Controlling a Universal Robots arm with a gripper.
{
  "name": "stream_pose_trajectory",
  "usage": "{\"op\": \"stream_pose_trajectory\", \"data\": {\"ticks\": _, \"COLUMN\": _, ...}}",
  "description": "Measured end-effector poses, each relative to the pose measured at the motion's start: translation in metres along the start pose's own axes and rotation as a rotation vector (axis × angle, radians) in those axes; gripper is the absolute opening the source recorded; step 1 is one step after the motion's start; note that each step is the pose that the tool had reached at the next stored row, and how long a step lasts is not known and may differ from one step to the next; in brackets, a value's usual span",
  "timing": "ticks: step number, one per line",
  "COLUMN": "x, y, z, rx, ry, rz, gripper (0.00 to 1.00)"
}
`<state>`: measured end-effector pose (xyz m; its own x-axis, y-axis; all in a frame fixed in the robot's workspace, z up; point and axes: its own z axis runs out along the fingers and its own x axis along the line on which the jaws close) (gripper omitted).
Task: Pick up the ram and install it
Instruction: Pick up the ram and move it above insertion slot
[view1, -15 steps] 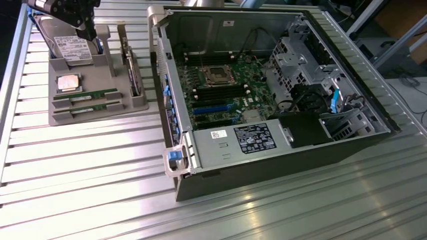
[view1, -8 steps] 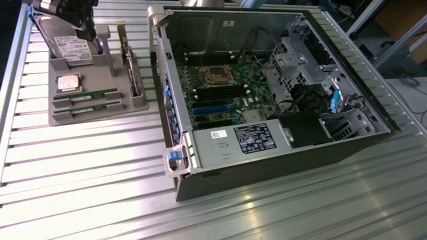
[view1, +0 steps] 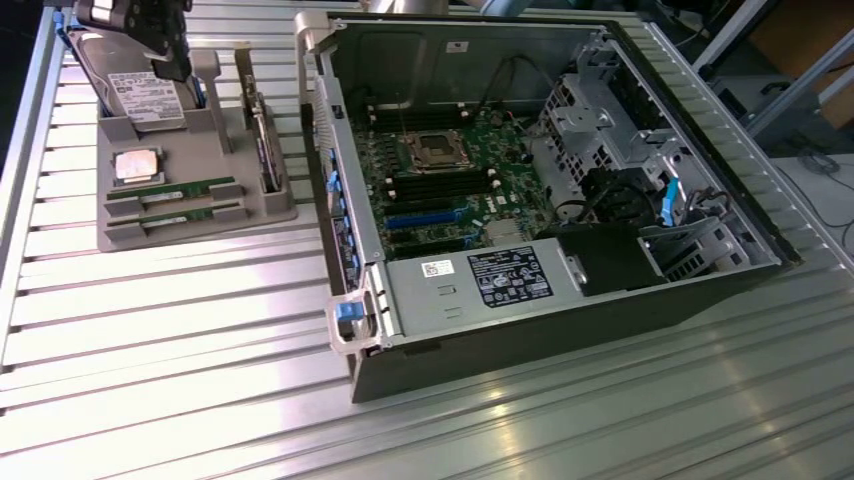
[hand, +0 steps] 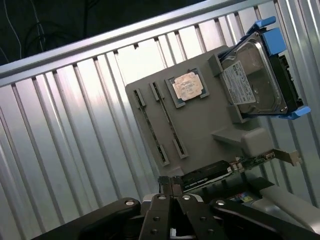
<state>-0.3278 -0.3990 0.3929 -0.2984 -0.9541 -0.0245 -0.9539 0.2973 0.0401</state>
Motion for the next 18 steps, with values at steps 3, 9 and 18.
{"op": "stream_pose_trajectory", "data": {"ticks": 3, "x": 0.0000, "y": 0.0000, "z": 0.0000, "rx": -0.0009, "ry": 0.0015, "rz": -0.039, "gripper": 0.10}}
{"op": "stream_pose_trajectory", "data": {"ticks": 9, "x": 0.0000, "y": 0.0000, "z": 0.0001, "rx": -0.0031, "ry": 0.0052, "rz": -0.129, "gripper": 0.10}}
{"op": "stream_pose_trajectory", "data": {"ticks": 18, "x": 0.0000, "y": 0.0000, "z": 0.0002, "rx": -0.0054, "ry": 0.0088, "rz": -0.219, "gripper": 0.10}}
